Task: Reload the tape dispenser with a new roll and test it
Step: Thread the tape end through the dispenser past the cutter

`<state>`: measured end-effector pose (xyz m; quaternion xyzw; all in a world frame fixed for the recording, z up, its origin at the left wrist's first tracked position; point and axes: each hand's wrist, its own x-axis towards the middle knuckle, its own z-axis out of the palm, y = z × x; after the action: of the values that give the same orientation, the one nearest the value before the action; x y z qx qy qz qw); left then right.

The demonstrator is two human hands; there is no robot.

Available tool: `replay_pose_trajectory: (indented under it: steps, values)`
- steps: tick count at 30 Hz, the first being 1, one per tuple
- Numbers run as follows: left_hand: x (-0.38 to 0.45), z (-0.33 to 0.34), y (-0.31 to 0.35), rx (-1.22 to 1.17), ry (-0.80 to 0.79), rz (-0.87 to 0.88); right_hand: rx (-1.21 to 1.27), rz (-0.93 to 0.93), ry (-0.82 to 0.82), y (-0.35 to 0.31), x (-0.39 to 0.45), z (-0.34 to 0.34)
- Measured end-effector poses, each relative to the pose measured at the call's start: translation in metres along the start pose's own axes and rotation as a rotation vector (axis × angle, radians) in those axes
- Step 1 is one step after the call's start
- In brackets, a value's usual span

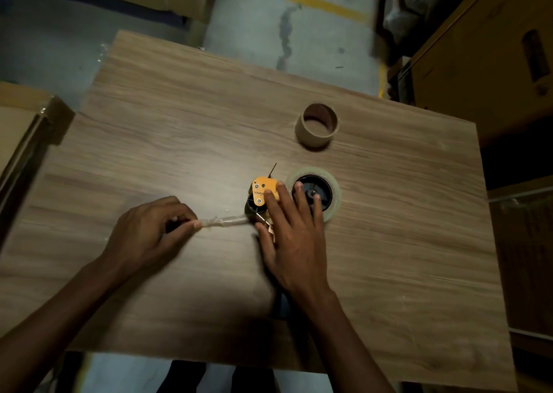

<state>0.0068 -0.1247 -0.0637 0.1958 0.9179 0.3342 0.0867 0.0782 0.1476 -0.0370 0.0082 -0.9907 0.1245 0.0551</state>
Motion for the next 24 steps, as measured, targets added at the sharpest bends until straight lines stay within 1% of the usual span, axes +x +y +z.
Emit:
replay_pose_trajectory:
  steps: [7,11,13,16,18,20,21,22,23,24]
  values:
    - [0.015,-0.008,0.001,-0.013,-0.042,-0.003,0.256,0.318,-0.020,0.001,-0.058,-0.003]
    - [0.017,-0.010,0.002,-0.022,-0.031,-0.024,0.330,0.396,-0.055,-0.002,-0.067,-0.003]
    - [0.016,-0.009,0.003,-0.026,-0.024,-0.038,0.367,0.422,-0.010,-0.004,-0.067,-0.005]
    - [0.016,-0.007,0.005,-0.036,-0.015,-0.051,0.443,0.500,0.106,-0.006,-0.069,-0.008]
    - [0.017,-0.006,0.008,-0.015,-0.009,-0.031,0.608,0.673,0.092,-0.010,-0.069,-0.014]
    - [0.019,-0.004,0.011,0.042,0.010,-0.011,0.802,0.914,-0.030,-0.012,-0.066,-0.014]
    - [0.021,-0.004,0.013,0.059,0.017,-0.013,0.938,1.018,-0.098,-0.011,-0.065,-0.012]
    - [0.023,-0.003,0.014,0.063,0.021,-0.018,1.134,1.095,-0.160,-0.009,-0.064,-0.010]
    - [0.025,-0.003,0.014,0.060,0.019,-0.025,1.356,1.135,-0.238,-0.007,-0.064,-0.009]
    - [0.028,-0.002,0.015,0.054,0.017,-0.028,1.549,1.130,-0.328,-0.005,-0.063,-0.011]
